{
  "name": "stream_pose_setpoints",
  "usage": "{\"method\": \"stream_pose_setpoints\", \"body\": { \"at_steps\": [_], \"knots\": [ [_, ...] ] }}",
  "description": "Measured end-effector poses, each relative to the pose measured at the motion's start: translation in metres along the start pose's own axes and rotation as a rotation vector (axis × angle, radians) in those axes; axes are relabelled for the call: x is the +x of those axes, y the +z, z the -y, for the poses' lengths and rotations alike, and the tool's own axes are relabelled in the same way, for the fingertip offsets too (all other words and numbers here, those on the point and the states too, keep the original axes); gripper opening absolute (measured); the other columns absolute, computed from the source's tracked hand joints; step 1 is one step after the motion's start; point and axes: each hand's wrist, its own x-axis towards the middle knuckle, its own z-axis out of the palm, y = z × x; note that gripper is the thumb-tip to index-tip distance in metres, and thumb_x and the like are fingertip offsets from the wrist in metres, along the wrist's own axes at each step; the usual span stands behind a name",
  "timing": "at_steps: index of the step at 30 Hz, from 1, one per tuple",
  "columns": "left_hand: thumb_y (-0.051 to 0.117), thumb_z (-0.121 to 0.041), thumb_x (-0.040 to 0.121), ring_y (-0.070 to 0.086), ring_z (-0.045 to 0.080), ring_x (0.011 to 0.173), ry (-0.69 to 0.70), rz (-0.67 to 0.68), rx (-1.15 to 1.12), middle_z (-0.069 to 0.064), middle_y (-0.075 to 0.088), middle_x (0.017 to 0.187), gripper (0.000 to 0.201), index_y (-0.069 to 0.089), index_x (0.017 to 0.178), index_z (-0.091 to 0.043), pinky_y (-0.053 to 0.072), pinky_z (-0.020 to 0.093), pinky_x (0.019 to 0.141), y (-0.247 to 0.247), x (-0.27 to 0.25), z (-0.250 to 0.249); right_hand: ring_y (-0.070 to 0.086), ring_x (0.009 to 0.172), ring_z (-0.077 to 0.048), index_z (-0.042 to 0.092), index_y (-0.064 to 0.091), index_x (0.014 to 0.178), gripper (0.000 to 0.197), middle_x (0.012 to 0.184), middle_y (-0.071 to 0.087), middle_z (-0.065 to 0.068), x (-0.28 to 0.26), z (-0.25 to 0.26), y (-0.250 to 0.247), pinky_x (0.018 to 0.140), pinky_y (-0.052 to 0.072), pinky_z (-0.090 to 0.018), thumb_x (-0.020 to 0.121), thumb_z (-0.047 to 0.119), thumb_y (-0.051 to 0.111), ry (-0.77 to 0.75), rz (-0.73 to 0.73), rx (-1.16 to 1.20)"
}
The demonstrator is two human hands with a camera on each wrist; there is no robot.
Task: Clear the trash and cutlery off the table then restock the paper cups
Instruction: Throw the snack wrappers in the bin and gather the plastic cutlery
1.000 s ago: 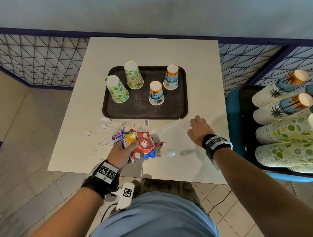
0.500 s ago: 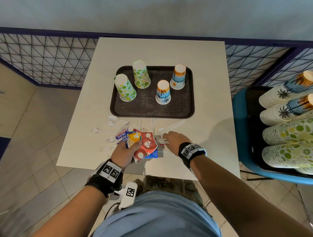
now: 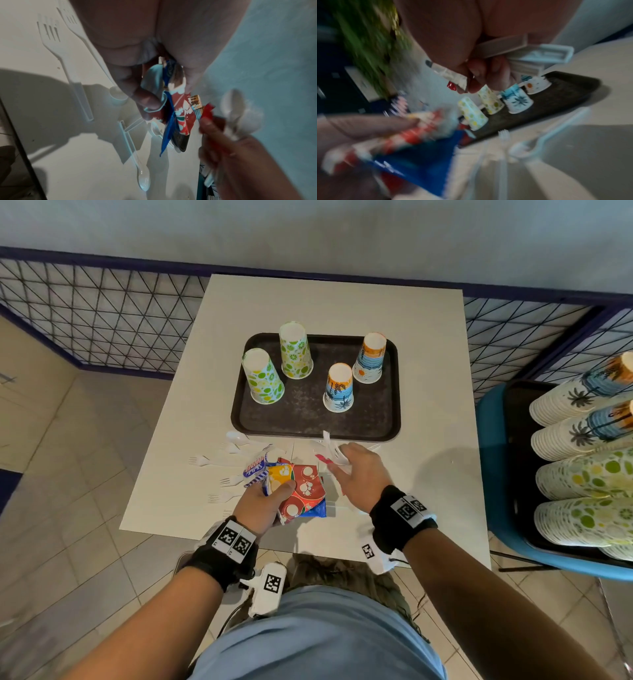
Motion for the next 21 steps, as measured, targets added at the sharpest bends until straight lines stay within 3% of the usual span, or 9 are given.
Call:
{"method": "stream_pose_setpoints", "body": {
  "at_steps": [2, 3, 6, 9, 12, 14, 18, 21],
  "knots": [
    [0.073, -0.037, 0.096, 0.078, 0.030, 0.101, 0.017, 0.004, 0.017, 0.006, 0.081, 0.107, 0.010, 0.071, 0.100, -0.028, 0.061, 0.055, 0.094, 0.004, 0.002, -0.001, 0.064, 0.088, -0.014, 0.014, 0.066, 0.107, 0.020, 0.101, 0.069, 0.001, -0.006, 0.025, -0.005, 0.069, 0.046, -0.012, 0.097, 0.032, 0.065, 0.002, 0.009, 0.148],
    [0.072, -0.036, 0.096, 0.078, 0.028, 0.100, 0.025, 0.006, 0.014, 0.004, 0.081, 0.104, 0.008, 0.071, 0.099, -0.029, 0.062, 0.053, 0.093, 0.007, 0.003, -0.002, 0.066, 0.087, -0.012, 0.015, 0.066, 0.109, 0.024, 0.102, 0.071, 0.002, -0.007, 0.032, -0.004, 0.070, 0.050, -0.013, 0.096, 0.035, 0.066, 0.007, 0.039, 0.196],
    [0.072, -0.035, 0.096, 0.078, 0.024, 0.094, 0.048, 0.039, -0.034, -0.003, 0.082, 0.091, 0.006, 0.070, 0.098, -0.030, 0.062, 0.048, 0.091, 0.012, 0.003, -0.006, 0.069, 0.096, -0.017, 0.014, 0.067, 0.118, 0.036, 0.114, 0.074, -0.002, -0.005, 0.037, 0.004, 0.083, 0.058, -0.030, 0.095, 0.042, 0.066, -0.019, 0.095, 0.152],
    [0.073, -0.035, 0.095, 0.078, 0.026, 0.098, 0.027, 0.049, -0.130, 0.002, 0.083, 0.098, 0.018, 0.068, 0.112, -0.028, 0.061, 0.046, 0.088, 0.012, 0.004, -0.008, 0.066, 0.100, -0.019, 0.011, 0.069, 0.121, 0.043, 0.113, 0.072, -0.005, -0.001, 0.037, 0.005, 0.087, 0.053, -0.029, 0.093, 0.043, 0.068, -0.028, 0.078, 0.059],
    [0.069, -0.033, 0.099, 0.077, 0.027, 0.100, 0.003, 0.047, -0.186, 0.009, 0.081, 0.108, 0.027, 0.063, 0.124, -0.026, 0.060, 0.038, 0.074, 0.012, 0.007, -0.006, 0.054, 0.085, -0.016, 0.005, 0.072, 0.108, 0.036, 0.095, 0.055, 0.000, 0.000, 0.038, 0.004, 0.074, 0.043, -0.024, 0.092, 0.038, 0.072, -0.048, 0.032, 0.069],
    [0.067, -0.034, 0.100, 0.076, 0.028, 0.099, 0.000, 0.061, -0.204, 0.012, 0.080, 0.109, 0.030, 0.062, 0.127, -0.023, 0.058, 0.035, 0.069, 0.013, 0.007, -0.007, 0.051, 0.083, -0.014, 0.006, 0.074, 0.106, 0.033, 0.093, 0.048, 0.004, -0.001, 0.039, 0.003, 0.071, 0.043, -0.024, 0.092, 0.036, 0.073, -0.032, 0.027, 0.081],
    [0.064, -0.041, 0.101, 0.077, 0.025, 0.094, 0.026, 0.067, -0.185, 0.006, 0.082, 0.100, 0.021, 0.065, 0.119, -0.030, 0.060, 0.038, 0.074, 0.013, 0.007, -0.010, 0.056, 0.083, -0.018, 0.010, 0.076, 0.111, 0.030, 0.094, 0.048, 0.002, 0.001, 0.041, -0.001, 0.069, 0.050, -0.028, 0.092, 0.034, 0.073, -0.027, 0.060, 0.093],
    [0.064, -0.040, 0.101, 0.078, 0.029, 0.100, 0.071, 0.048, -0.108, 0.005, 0.082, 0.103, 0.014, 0.072, 0.112, -0.037, 0.062, 0.046, 0.086, 0.010, 0.012, -0.011, 0.057, 0.085, -0.016, 0.016, 0.074, 0.122, 0.035, 0.095, 0.047, 0.005, 0.001, 0.044, -0.001, 0.062, 0.044, -0.015, 0.092, 0.035, 0.073, -0.052, 0.120, 0.087]
  ]
}}
